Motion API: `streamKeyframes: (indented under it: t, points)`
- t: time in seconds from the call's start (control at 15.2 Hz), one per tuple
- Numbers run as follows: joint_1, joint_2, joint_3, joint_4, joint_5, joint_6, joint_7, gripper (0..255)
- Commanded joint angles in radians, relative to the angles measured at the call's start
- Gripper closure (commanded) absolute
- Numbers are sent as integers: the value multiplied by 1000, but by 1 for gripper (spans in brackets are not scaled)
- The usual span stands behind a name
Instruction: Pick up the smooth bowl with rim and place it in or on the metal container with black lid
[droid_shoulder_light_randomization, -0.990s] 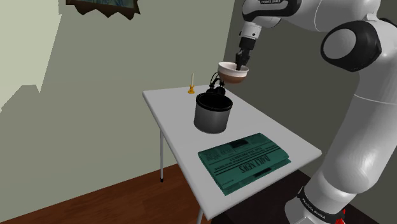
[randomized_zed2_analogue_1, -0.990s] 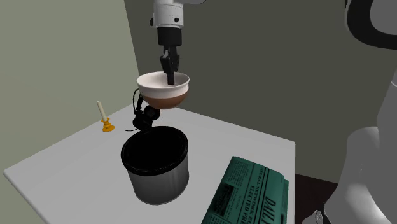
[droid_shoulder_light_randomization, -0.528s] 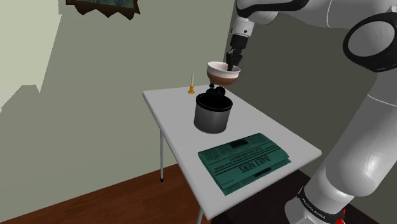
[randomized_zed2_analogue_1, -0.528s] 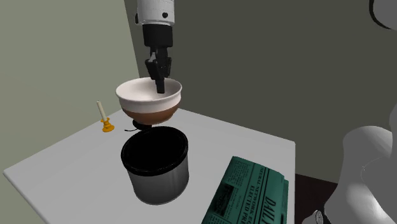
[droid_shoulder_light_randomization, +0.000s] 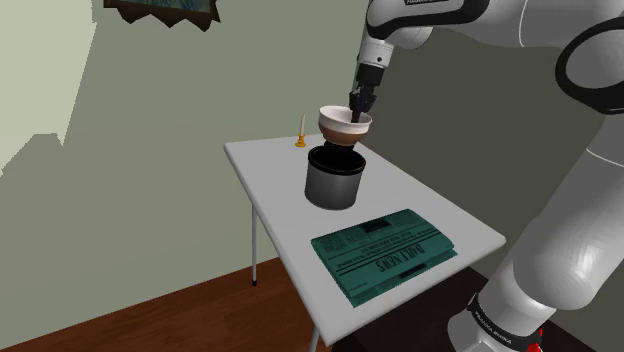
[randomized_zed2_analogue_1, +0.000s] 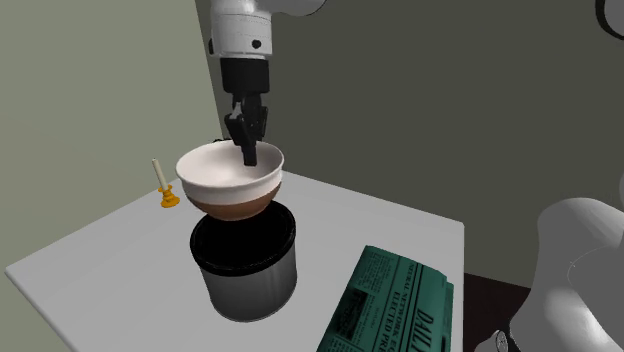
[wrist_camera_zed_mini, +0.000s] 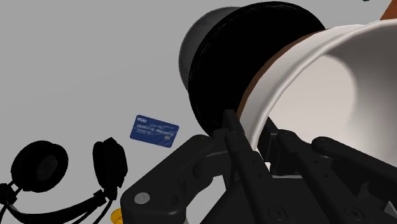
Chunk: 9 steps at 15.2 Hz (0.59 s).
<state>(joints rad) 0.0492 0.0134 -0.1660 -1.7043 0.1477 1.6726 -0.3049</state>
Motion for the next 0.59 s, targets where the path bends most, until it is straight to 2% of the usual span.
streamKeyframes:
  t: [0.0, 0.53]
  points:
    - [0, -3, 0, -29, 0, 27, -3, 255]
    - [2, -1, 2, -134, 3, 133, -17, 255]
